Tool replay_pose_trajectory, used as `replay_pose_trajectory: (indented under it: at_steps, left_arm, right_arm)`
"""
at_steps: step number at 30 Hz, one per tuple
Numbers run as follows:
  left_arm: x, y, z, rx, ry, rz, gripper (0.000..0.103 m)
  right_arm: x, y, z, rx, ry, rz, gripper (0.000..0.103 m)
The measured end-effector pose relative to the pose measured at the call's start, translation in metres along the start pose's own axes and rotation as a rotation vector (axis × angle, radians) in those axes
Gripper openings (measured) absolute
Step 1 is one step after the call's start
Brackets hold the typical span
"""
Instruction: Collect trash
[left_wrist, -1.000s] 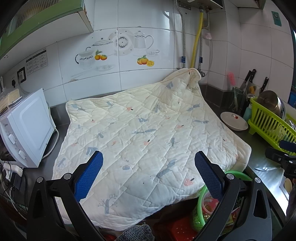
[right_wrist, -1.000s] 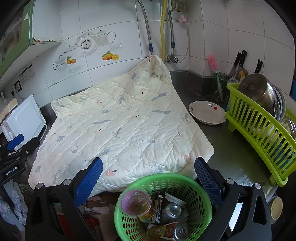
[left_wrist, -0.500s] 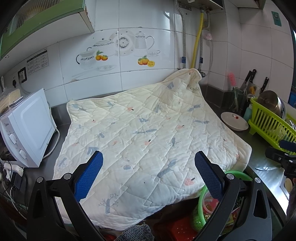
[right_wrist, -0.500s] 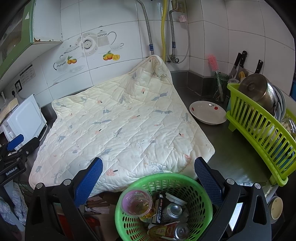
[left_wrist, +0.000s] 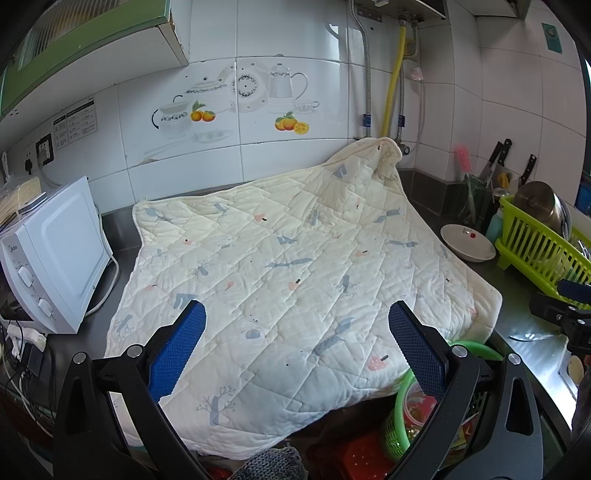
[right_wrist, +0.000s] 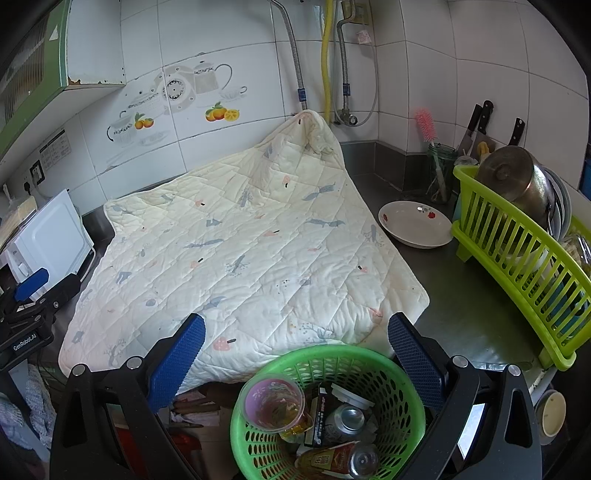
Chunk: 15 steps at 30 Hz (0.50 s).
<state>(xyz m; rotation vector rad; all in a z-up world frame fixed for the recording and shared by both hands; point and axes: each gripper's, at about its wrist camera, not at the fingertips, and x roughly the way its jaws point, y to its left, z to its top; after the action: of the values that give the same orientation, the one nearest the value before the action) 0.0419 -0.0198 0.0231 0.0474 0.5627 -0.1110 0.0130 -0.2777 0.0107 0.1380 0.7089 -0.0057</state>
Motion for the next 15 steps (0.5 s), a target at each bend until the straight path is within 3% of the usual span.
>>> replay_pose_trajectory:
  at_steps: [15]
  left_arm:
    - [-0.0049, 0.0024, 0.0028, -0.006, -0.014, 0.012, 0.098]
  right_arm:
    - [-0.0029, 0.0024, 0.0032, -0.007, -0.01, 0.009, 0.096]
